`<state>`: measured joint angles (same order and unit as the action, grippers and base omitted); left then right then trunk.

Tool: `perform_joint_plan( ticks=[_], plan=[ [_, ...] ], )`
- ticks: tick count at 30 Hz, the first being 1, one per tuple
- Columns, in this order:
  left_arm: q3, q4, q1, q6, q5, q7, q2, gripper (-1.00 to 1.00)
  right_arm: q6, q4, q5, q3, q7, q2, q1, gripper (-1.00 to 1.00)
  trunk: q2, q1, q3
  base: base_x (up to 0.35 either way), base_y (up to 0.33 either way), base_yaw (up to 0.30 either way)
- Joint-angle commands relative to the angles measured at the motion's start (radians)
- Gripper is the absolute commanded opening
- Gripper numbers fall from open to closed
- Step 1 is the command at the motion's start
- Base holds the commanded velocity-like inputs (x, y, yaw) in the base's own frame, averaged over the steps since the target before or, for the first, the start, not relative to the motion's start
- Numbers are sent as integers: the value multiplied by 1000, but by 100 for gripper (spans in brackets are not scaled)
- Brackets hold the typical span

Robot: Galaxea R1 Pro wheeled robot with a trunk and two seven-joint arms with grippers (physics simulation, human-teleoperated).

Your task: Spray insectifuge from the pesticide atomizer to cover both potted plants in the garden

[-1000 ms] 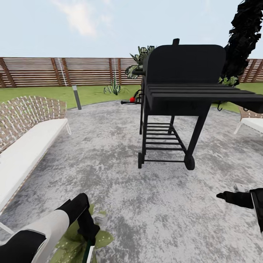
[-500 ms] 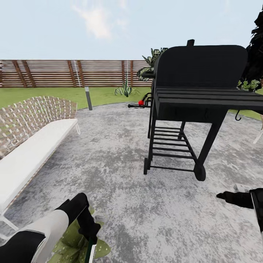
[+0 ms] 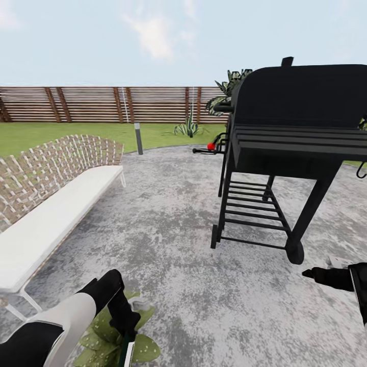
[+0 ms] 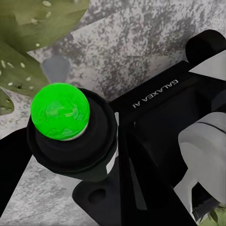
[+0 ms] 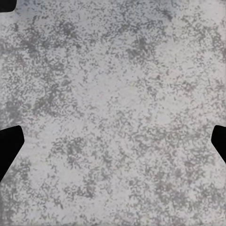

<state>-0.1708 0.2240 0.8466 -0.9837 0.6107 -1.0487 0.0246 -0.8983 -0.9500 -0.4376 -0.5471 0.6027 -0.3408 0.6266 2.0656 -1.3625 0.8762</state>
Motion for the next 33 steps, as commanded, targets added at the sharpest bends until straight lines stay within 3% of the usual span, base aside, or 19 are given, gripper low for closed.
perform_joint_plan(
  ticks=[1,6,15,22,33],
  plan=[
    [-6,1,0,-6,3,-8,0,-100,-2,-1,-10,-2,10,0,1,100,0,0,1,0,0,41],
    [-6,0,0,-6,3,-8,0,-100,-2,-1,-10,-2,11,0,1,100,0,0,1,0,-50,12],
    [-6,1,0,-6,3,-8,0,-100,-2,-1,-10,-2,10,0,1,100,0,0,1,0,-281,30],
    [-6,1,0,-6,3,-8,0,-100,-2,-1,-10,-2,10,0,1,100,0,0,1,0,-205,233],
    [-5,0,0,-6,3,-8,2,-100,-2,-1,-10,-2,10,0,1,100,0,0,1,0,-13,254]
  ],
)
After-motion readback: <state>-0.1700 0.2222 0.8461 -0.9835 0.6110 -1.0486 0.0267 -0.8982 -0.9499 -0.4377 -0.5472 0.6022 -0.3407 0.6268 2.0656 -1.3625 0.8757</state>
